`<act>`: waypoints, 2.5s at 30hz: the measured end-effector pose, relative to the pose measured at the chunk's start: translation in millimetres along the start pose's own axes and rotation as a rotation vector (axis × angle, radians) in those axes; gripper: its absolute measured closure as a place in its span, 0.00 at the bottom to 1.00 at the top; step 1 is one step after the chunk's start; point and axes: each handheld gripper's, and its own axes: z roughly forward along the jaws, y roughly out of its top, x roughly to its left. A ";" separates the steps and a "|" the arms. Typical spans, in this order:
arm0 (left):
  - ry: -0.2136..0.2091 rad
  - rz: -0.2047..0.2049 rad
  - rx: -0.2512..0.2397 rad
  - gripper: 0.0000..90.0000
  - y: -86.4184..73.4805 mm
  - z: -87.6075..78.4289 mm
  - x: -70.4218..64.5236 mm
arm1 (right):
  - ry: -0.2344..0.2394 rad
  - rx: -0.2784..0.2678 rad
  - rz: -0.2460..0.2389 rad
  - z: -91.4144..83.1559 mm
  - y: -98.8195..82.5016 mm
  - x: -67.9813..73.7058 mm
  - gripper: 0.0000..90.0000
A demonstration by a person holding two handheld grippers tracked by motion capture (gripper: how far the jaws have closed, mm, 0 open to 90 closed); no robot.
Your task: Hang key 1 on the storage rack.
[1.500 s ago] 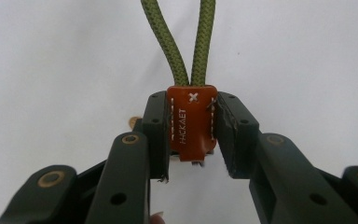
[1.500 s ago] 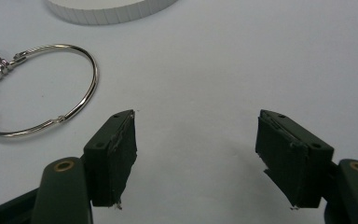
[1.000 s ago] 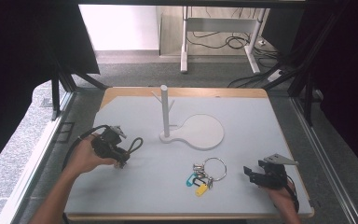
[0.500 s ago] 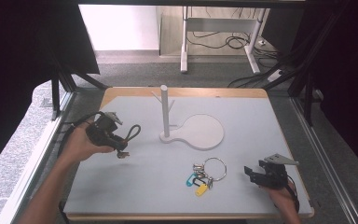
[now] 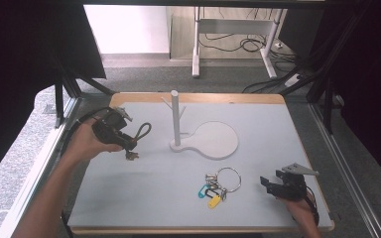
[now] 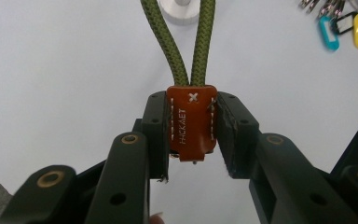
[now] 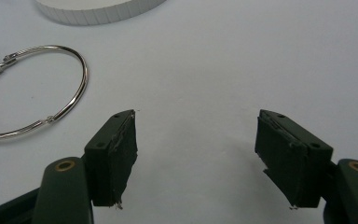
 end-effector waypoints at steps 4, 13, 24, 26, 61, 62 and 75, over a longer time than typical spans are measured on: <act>0.000 0.002 0.006 0.74 5.6 0.1 1.7 | 0.000 0.001 -0.003 0.6 -0.2 -0.1 0.33; -0.045 -0.015 -0.016 0.74 11.7 2.9 9.6 | -0.001 0.008 0.003 1.2 -0.8 -0.9 0.33; -0.101 -0.047 -0.075 0.74 18.8 -1.3 26.3 | 0.000 0.014 -0.001 3.0 -1.3 -0.3 0.33; -0.106 -0.050 -0.087 0.74 21.0 -2.5 28.6 | 0.000 0.015 -0.003 3.5 -1.5 0.2 0.33; -0.129 -0.046 -0.098 0.74 75.7 -8.3 51.0 | -0.004 0.019 -0.001 4.1 -1.4 -2.6 0.33; -0.129 -0.045 -0.100 0.74 77.3 -7.4 50.2 | 0.002 0.018 -0.003 4.2 -1.5 -2.3 0.33; -0.146 -0.012 -0.078 0.74 86.9 8.1 41.8 | 0.003 0.020 -0.012 4.9 -1.3 0.7 0.33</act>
